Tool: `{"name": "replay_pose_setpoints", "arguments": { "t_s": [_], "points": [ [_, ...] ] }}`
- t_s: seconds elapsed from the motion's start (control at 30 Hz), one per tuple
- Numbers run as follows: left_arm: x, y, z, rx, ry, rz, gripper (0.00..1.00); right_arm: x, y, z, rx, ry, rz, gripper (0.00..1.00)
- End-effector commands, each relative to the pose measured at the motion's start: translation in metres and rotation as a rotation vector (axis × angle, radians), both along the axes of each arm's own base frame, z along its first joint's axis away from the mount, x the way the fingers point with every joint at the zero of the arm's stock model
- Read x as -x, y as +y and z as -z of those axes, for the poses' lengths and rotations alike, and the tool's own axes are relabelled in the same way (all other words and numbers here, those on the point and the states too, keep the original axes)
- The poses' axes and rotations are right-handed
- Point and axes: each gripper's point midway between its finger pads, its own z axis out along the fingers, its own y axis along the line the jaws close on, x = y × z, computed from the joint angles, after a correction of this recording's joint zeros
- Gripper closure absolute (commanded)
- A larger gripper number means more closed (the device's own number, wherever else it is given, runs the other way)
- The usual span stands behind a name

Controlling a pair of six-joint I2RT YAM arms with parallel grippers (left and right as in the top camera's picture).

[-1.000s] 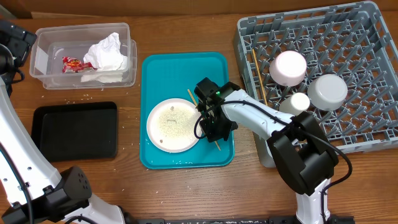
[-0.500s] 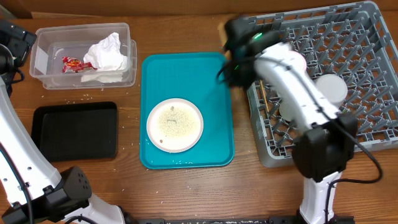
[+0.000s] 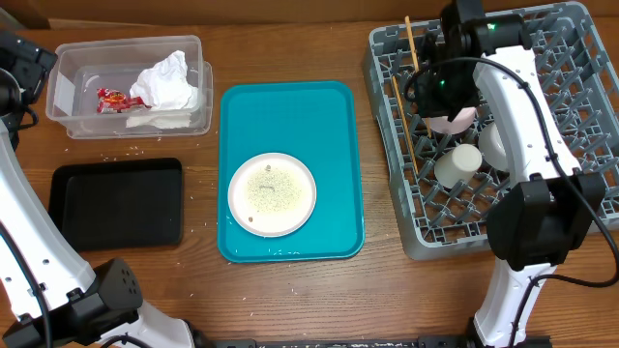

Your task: Sort waste into correct bins and load items into the dishwasher

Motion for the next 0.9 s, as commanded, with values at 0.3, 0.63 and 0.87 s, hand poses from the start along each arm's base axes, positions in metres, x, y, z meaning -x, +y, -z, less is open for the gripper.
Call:
{"name": "replay_pose_setpoints", "arguments": {
  "t_s": [0.3, 0.63, 0.87],
  "points": [
    [-0.002, 0.0, 0.002, -0.014, 0.014, 0.012, 0.0, 0.007, 0.008, 0.007, -0.051, 0.032, 0.019, 0.38],
    [-0.002, 0.0, 0.002, -0.014, 0.014, 0.012, 0.0, 0.013, 0.01, -0.018, -0.071, 0.044, 0.069, 0.37],
    [-0.002, 0.0, 0.002, -0.014, 0.014, 0.012, 0.0, 0.023, 0.02, -0.054, -0.141, 0.045, 0.087, 0.36]
  ]
}}
